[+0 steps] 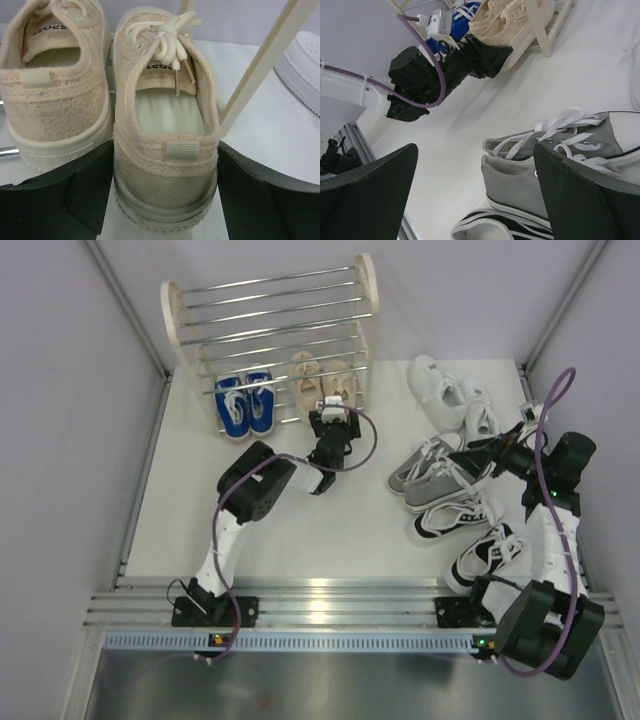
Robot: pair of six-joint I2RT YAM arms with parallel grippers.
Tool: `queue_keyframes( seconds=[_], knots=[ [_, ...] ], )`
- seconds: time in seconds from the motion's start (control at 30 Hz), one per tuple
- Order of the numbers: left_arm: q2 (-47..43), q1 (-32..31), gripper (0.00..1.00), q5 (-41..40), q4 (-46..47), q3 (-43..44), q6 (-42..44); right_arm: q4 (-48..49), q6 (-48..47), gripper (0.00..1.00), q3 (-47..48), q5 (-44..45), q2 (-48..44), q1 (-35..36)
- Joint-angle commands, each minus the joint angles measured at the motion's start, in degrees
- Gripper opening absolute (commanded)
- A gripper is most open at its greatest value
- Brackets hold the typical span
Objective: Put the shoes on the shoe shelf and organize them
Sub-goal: Place the shoe at the shoe shelf.
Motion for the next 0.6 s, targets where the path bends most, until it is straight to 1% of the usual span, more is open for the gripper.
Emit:
queue_keyframes(
  seconds=[0.0,0.03,0.07,0.13,0.27,0.3,0.37,0.43,0.47,0.5,0.53,0.57],
  knots=[
    [-7.63,0.33,0.72,0.70,1.87,-2.65,-2.74,3.49,-0.38,1.00,0.10,-1.52,-0.51,-1.10],
    [-9.64,0.33,0.74,2.70,1.43,-4.05,-3.61,3.49,-0.55,0.99,0.10,-1.52,-0.60,-1.10],
    [-10.62,0.33,0.80,4.03,0.81,-4.58,-4.14,3.31,-0.81,1.00,0.10,-1.78,-0.69,-1.27],
    [-12.73,0.33,0.97,8.23,-2.43,-5.20,-5.37,3.05,-1.60,0.99,0.10,-2.22,-1.04,-1.36],
    [-18.18,0.33,0.98,12.91,-9.90,-6.34,-8.71,2.26,-2.75,0.99,0.28,-2.66,-1.57,-1.36],
    [-18.97,0.42,0.98,13.53,-13.40,-6.52,-10.37,1.91,-3.27,0.99,0.45,-2.83,-1.57,-1.36],
    [-22.04,0.42,0.98,15.89,-15.88,-7.31,-11.70,0.68,-4.59,0.99,0.72,-3.36,-1.66,-1.36],
    [-25.63,0.42,0.98,17.39,-17.46,-10.11,-13.02,-1.86,-7.83,0.99,1.33,-4.42,-1.48,-1.45],
    [-27.14,0.42,0.98,18.27,-19.21,-10.91,-13.46,-3.18,-9.68,0.99,1.77,-5.38,-1.40,-1.28],
    [-28.72,0.42,0.98,18.54,-21.49,-11.61,-14.42,-7.02,-14.83,0.99,2.56,-6.26,-1.13,-1.28],
    [-31.95,0.51,0.98,19.07,-27.43,-11.62,-14.87,-9.76,-18.36,0.99,3.26,-7.05,-0.87,-1.02],
    [-33.64,0.77,0.98,20.64,-30.36,-11.62,-14.96,-14.40,-22.83,0.99,4.49,-7.23,0.18,0.38]
  ],
)
